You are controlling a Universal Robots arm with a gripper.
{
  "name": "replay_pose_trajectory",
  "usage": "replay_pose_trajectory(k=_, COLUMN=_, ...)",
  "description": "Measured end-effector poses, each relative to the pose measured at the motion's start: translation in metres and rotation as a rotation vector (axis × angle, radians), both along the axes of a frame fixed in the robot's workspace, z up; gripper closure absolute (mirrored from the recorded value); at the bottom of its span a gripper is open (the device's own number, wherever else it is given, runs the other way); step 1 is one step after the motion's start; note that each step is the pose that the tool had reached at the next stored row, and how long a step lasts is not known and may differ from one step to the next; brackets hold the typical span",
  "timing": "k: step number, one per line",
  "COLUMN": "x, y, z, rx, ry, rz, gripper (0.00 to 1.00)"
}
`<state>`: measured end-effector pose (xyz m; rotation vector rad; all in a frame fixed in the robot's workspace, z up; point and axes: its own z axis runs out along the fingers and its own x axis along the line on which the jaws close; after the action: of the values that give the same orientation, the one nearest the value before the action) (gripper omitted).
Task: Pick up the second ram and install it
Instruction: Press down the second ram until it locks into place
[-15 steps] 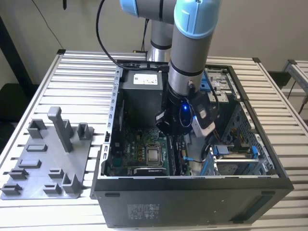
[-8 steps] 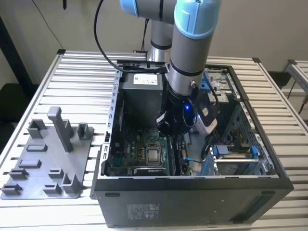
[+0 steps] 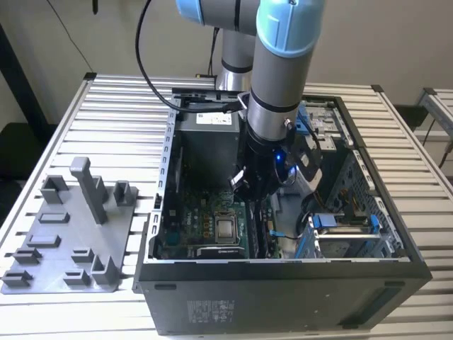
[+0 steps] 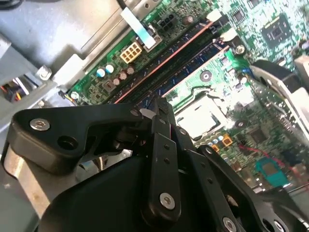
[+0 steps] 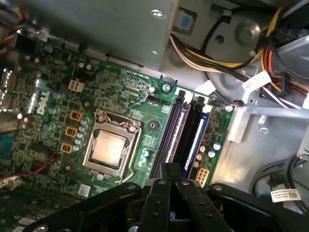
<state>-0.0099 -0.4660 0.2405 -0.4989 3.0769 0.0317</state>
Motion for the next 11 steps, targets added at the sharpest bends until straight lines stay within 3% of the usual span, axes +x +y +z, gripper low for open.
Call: replay_pose_trajectory(k=11, x=0.0000, y=0.0000, z=0.0000, rx=-0.0047, ry=-0.0145, rz=0.171, gripper=0.89)
